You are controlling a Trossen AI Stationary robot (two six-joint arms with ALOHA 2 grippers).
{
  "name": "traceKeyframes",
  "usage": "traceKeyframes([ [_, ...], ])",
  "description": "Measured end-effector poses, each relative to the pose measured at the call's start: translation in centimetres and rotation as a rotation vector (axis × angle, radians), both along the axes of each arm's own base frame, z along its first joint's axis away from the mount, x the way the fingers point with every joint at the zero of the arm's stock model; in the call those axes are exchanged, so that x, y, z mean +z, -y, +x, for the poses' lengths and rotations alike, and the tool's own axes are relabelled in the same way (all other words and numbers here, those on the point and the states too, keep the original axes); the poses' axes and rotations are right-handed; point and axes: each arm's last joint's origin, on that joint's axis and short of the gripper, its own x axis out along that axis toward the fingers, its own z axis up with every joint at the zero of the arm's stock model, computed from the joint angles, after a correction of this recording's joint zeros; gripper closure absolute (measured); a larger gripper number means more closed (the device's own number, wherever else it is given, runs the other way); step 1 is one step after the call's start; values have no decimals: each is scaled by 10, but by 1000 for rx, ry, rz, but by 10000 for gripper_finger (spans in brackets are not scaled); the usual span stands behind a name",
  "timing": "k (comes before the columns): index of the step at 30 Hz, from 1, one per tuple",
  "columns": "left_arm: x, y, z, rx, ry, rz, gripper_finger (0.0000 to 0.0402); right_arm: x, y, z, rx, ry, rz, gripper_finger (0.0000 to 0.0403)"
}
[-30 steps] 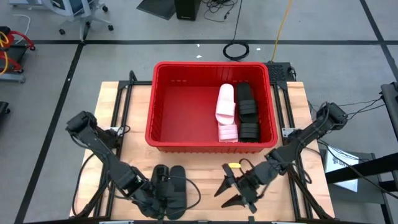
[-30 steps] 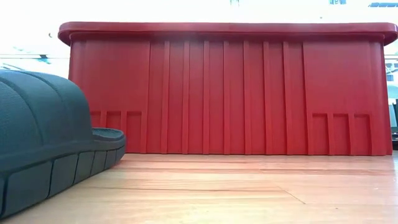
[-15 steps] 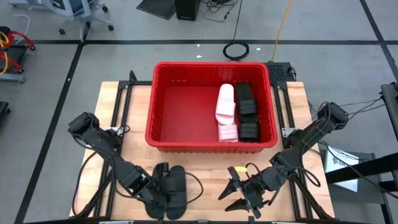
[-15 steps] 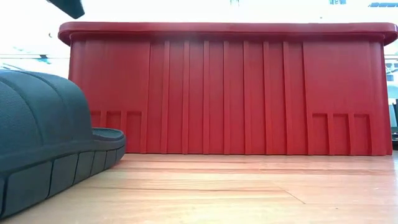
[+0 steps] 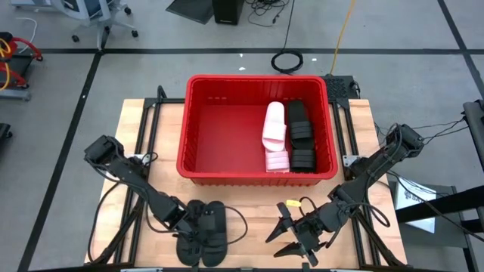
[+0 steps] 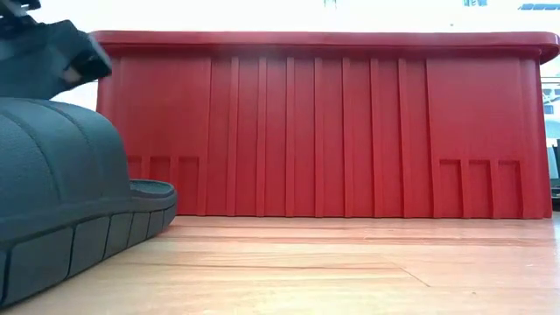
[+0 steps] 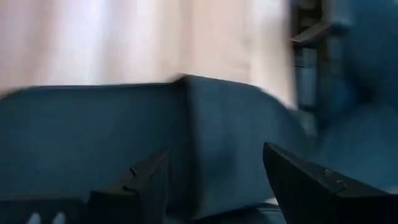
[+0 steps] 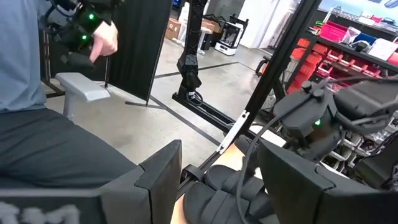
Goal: Pick and place slides into bin
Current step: Put the black slide into the red bin
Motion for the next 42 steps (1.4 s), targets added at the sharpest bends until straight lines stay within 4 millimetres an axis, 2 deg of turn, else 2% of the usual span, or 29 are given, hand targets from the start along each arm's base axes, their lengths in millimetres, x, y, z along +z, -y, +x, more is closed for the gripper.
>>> traceKeyframes([
  [4, -14, -1, -1, -27, 16, -127, 160, 0, 0, 0, 0, 0, 0, 202],
  [8, -27, -9, -6, 13, -32, -137, 160, 0, 0, 0, 0, 0, 0, 202],
  [16, -28, -16, 1, 18, 9, -147, 168, 0, 0, 0, 0, 0, 0, 202],
  [20, -24, -16, 6, -14, 68, -176, 220, 0, 0, 0, 0, 0, 0, 202],
  [29, -21, -19, 12, -42, 98, -208, 388, 0, 0, 0, 0, 0, 0, 202],
  [42, -18, -18, 15, -102, 146, -223, 395, 0, 0, 0, 0, 0, 0, 202],
])
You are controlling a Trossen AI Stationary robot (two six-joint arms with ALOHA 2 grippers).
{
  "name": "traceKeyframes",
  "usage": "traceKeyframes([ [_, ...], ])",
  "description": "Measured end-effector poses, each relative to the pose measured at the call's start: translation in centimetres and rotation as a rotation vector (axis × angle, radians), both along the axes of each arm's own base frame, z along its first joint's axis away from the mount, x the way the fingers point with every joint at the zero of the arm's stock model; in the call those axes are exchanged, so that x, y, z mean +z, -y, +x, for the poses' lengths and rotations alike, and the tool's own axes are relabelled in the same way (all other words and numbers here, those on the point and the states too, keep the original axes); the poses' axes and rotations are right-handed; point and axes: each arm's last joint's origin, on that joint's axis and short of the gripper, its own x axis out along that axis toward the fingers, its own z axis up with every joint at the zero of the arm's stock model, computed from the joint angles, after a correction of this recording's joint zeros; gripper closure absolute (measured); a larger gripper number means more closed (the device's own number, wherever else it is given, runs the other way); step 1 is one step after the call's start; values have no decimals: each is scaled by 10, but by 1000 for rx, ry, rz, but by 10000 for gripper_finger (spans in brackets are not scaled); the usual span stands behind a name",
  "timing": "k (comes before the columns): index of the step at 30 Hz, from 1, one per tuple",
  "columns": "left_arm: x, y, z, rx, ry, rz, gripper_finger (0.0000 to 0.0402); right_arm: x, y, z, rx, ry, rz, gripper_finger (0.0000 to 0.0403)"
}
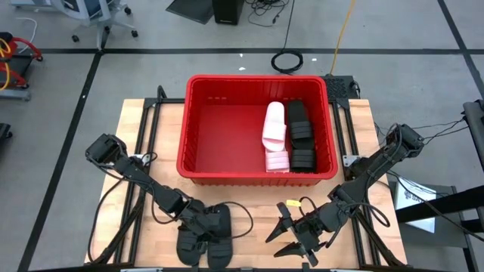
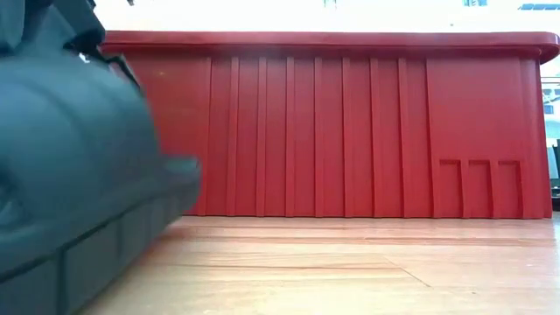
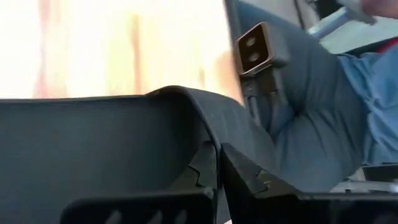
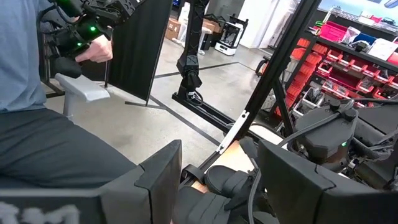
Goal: Pick and place slides into bin
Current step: Put the black slide into the red bin
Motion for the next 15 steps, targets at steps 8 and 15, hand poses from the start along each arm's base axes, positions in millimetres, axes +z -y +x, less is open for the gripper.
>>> traceKeyframes([
  [8, 11, 0, 9, -58, 117, -77, 396, 0, 0, 0, 0, 0, 0, 202],
  [15, 16, -8, 13, -61, 145, -82, 396, 0, 0, 0, 0, 1, 0, 202],
])
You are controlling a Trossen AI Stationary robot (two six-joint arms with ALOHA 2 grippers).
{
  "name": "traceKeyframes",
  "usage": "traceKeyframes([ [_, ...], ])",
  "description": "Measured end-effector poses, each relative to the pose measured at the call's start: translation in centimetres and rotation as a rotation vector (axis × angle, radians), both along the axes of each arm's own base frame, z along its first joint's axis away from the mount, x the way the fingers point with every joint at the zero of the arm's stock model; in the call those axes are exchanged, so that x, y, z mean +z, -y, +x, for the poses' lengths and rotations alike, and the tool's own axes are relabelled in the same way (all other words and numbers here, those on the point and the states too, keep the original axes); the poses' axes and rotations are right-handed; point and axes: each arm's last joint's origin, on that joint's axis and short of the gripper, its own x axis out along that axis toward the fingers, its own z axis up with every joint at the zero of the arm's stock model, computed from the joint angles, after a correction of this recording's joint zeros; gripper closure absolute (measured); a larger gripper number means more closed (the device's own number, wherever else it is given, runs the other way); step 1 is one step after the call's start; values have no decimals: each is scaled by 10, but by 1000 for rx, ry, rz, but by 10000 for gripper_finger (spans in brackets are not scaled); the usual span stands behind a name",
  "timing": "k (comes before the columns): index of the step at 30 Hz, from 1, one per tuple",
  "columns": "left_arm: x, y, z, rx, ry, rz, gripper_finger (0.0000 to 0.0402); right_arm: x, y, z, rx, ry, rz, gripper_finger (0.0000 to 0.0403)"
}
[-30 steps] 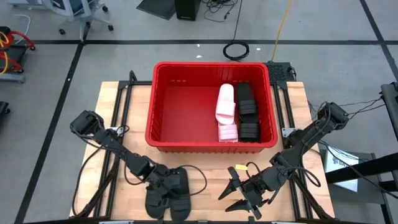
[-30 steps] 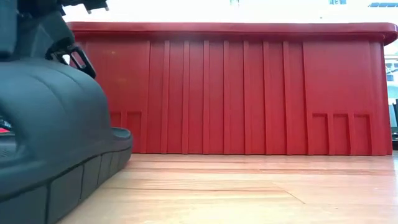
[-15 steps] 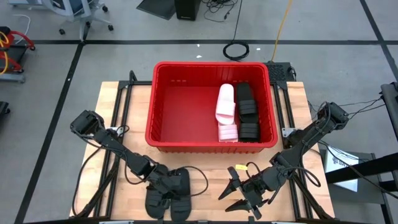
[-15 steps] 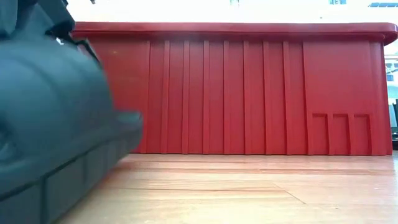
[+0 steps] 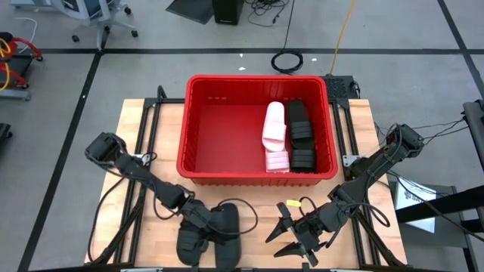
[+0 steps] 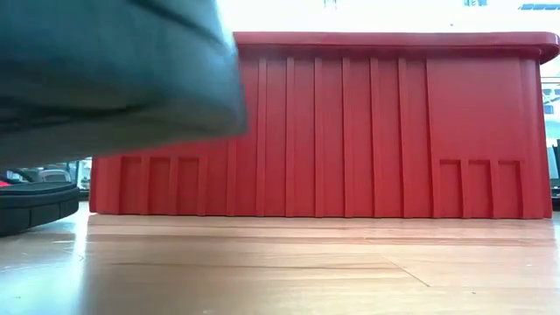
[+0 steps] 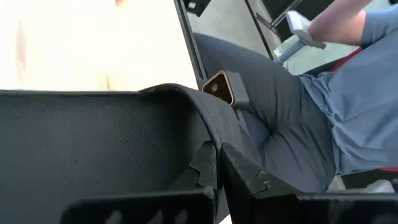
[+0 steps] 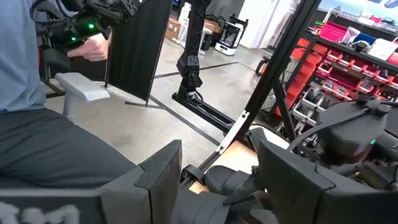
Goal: Pick and place slides into bin
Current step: Put the black slide into the red bin
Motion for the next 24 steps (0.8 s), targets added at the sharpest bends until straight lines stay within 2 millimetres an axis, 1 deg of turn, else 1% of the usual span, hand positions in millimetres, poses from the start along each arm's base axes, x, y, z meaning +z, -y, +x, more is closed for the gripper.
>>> traceKeyframes([
  [4, 13, -4, -2, -4, 38, -10, 399, 1, 0, 0, 1, 8, 5, 202],
  [9, 44, -10, -9, -22, 152, -33, 399, 3, 0, 0, 1, 23, 18, 202],
  [16, 86, -19, -29, -45, 316, -45, 400, 3, 0, 0, 1, 23, 18, 202],
  [24, 119, -31, -48, -67, 478, -22, 399, 3, 0, 0, 2, 27, 10, 202],
])
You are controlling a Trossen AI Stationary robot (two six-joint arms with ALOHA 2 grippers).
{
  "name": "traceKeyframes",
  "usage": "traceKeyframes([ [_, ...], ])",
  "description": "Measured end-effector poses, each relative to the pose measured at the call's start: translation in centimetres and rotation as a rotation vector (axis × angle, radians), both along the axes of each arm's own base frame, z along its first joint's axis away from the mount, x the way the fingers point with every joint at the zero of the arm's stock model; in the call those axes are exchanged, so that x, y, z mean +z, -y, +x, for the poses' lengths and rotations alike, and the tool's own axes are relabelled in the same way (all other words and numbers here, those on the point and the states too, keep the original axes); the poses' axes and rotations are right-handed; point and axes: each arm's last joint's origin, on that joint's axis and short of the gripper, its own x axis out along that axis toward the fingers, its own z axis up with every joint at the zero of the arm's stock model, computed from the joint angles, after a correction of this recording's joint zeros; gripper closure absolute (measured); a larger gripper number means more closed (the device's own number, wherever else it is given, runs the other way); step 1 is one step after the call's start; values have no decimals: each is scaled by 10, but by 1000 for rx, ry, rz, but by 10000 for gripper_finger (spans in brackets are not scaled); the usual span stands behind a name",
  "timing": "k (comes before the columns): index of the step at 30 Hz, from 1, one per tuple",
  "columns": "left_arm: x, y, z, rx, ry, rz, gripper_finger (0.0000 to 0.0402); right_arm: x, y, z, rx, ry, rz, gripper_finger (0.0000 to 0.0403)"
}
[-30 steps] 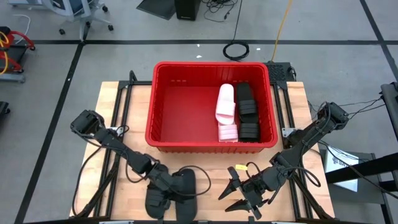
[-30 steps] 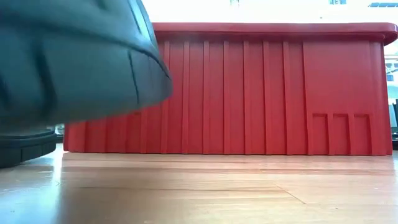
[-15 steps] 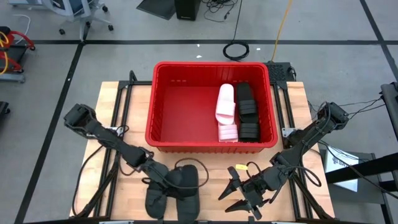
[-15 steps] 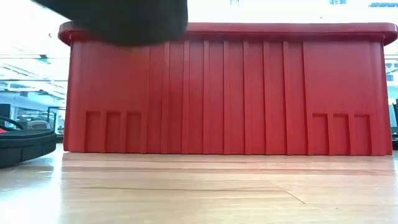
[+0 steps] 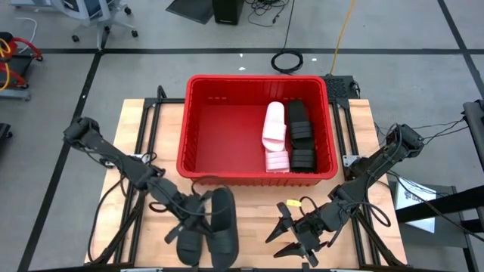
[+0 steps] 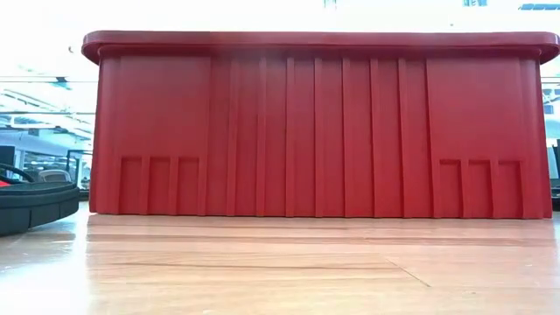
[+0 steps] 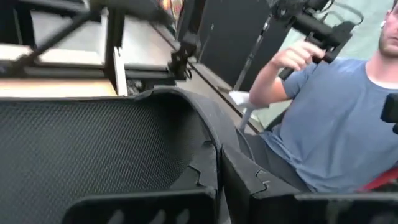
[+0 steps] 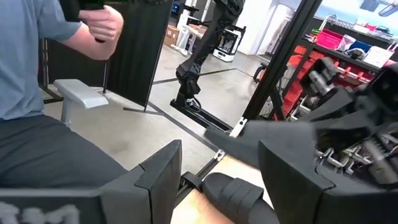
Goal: Pick and place slides into bin
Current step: Put the black slide into the red bin
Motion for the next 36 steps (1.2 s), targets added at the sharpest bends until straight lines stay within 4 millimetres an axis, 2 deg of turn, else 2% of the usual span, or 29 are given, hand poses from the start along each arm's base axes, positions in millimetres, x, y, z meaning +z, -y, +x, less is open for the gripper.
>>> traceKeyframes([
  [3, 10, -9, -6, 26, 48, 20, 398, 0, 0, 0, -9, 1, -1, 202],
  [7, 21, -25, -13, 69, 69, 38, 399, 0, 3, 2, -113, 7, -8, 202],
  [17, 41, -79, -27, 177, 101, 66, 398, 7, 18, 2, -383, 27, -17, 202],
  [23, 51, -120, -33, 249, 78, 70, 400, 29, 54, -8, -499, 4, -2, 202],
  [27, 73, -145, -37, 305, 68, 138, 399, 41, 85, -18, -573, -40, 2, 202],
  [33, 105, -176, -30, 375, 26, 262, 400, 49, 125, -27, -598, -97, -22, 202],
  [36, 111, -194, -24, 406, -20, 305, 400, 52, 142, -29, -604, -113, -27, 202],
])
